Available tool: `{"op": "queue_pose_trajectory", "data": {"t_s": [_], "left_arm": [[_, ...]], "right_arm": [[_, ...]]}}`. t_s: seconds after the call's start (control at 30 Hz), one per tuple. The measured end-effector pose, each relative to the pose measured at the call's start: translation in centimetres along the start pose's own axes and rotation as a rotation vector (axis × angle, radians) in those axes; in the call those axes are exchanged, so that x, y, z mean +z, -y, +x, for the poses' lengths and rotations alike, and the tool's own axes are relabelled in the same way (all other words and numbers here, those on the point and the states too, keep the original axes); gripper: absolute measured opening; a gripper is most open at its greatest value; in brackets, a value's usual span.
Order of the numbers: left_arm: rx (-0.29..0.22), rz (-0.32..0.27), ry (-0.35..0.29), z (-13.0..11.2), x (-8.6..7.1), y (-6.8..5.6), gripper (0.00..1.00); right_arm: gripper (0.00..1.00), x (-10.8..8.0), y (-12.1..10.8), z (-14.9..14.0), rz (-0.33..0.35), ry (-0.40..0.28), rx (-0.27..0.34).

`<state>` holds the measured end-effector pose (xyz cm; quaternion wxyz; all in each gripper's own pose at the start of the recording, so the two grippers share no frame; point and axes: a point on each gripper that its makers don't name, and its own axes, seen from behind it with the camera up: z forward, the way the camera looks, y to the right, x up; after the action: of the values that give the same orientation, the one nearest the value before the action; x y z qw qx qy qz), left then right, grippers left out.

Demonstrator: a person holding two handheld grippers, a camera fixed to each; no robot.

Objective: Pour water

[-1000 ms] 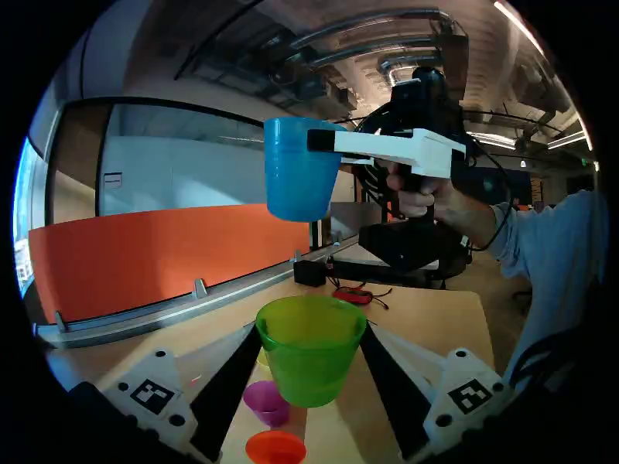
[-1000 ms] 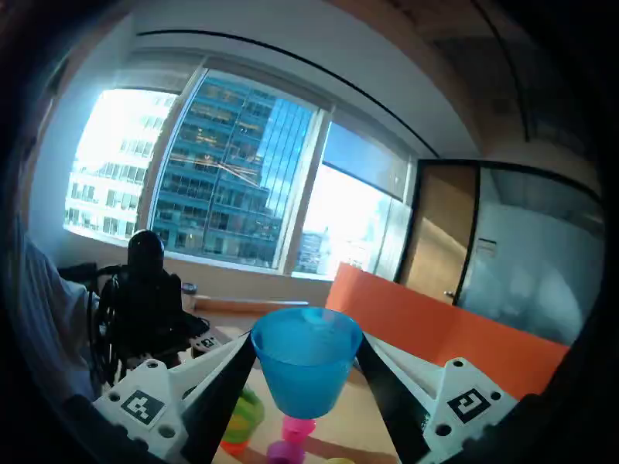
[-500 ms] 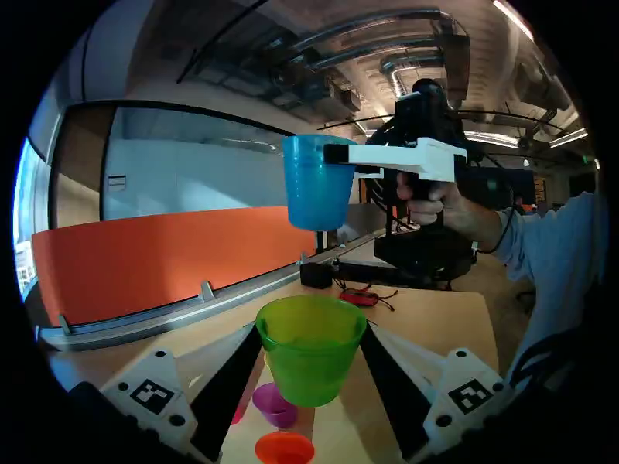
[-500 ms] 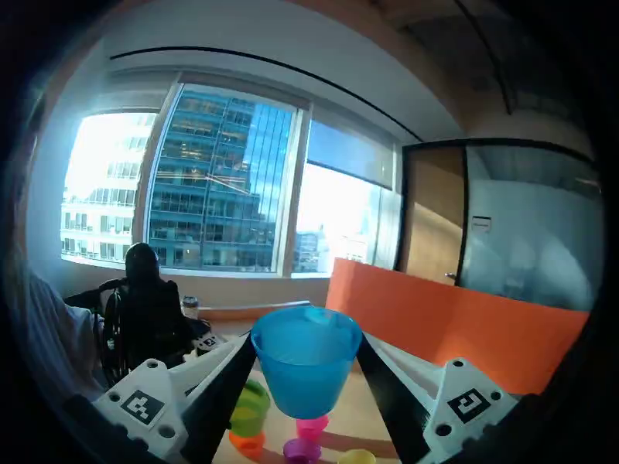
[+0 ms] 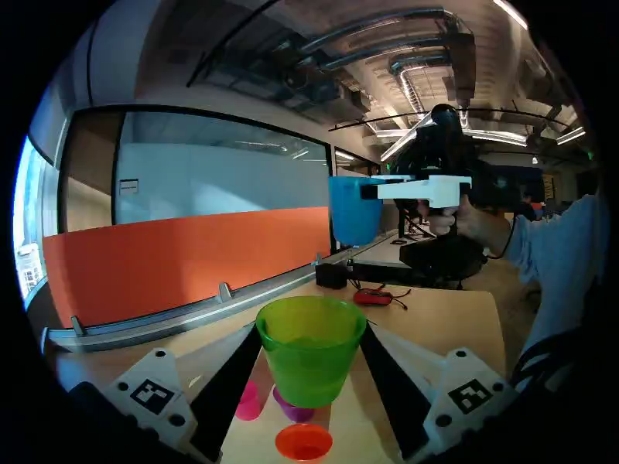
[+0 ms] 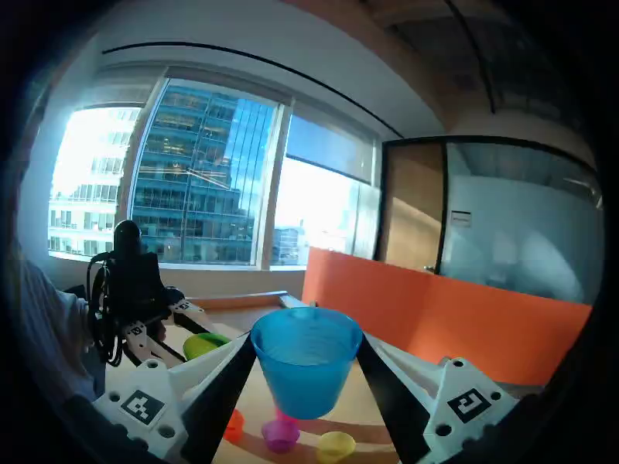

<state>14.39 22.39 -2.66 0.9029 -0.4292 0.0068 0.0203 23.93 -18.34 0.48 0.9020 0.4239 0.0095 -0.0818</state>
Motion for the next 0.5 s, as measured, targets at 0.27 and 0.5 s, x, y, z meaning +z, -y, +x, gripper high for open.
{"op": "queue_pose_trajectory", "data": {"t_s": [0.27,0.5], "left_arm": [[0.001,0.016,0.0,0.1,-0.5,0.7,0.87],[0.003,0.018,0.001,0.2,-0.5,0.8,0.87]], "right_arm": [[0.92,-1.2,-1.4,-0.9,-0.03,-0.003,0.027],[0.92,-1.4,-1.5,-1.7,-0.032,0.0,0.029]]}}
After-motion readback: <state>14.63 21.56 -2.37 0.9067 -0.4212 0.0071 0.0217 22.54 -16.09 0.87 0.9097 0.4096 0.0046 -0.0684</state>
